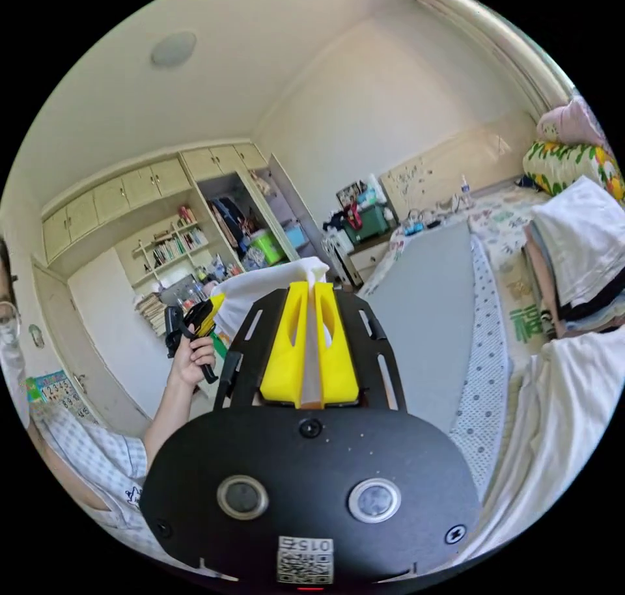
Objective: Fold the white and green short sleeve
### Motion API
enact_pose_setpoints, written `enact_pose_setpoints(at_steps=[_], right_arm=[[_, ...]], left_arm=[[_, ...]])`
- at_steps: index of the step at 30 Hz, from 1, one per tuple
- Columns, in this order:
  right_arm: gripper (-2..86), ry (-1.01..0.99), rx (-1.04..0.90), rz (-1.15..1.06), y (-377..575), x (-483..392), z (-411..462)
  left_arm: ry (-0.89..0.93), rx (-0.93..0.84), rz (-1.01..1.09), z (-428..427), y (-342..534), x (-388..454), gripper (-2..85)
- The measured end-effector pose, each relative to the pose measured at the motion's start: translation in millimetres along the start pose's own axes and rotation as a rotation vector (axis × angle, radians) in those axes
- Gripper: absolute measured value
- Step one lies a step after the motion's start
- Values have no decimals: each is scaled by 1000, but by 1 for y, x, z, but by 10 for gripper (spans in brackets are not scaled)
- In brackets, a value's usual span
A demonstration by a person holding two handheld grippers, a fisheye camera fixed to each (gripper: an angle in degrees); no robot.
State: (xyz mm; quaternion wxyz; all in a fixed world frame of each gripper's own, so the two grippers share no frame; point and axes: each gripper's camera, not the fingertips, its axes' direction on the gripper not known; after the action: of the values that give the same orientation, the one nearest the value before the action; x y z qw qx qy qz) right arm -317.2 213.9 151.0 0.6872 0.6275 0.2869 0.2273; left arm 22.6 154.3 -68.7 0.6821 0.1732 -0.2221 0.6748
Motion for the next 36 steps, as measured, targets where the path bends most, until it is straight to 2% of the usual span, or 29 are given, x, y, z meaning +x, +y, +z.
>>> enact_pose_setpoints(at_steps=[4,8,11,14,19,24,26,29,34,36], right_arm=[[-2,105,130,-124,7,-43,-161],[-3,261,221,-208,27,-82,-307],[-4,375,241,-227,40,-97,-381],[-4,507,228,-218,54,-90,-418],[-3,686,113,-96,81,-5,-397],[0,813,-143,58,100,141,-285],[4,951,-299,80,118,200,-209],[20,1109,-428,100,149,246,-143],[13,1143,-347,80,182,237,-123],[7,1155,-320,64,190,227,-120]], left_arm=[[118,-39,191,49,-23,106,0],[291,-95,247,123,-20,175,1],[398,-134,246,184,-8,208,3],[449,-184,214,252,9,222,5],[464,-310,27,373,47,194,5],[188,-450,-137,492,93,130,3],[30,-576,-158,548,115,106,4],[-65,-627,-153,585,128,94,6],[-43,-622,-85,605,114,90,14],[-16,-672,-64,617,109,86,17]])
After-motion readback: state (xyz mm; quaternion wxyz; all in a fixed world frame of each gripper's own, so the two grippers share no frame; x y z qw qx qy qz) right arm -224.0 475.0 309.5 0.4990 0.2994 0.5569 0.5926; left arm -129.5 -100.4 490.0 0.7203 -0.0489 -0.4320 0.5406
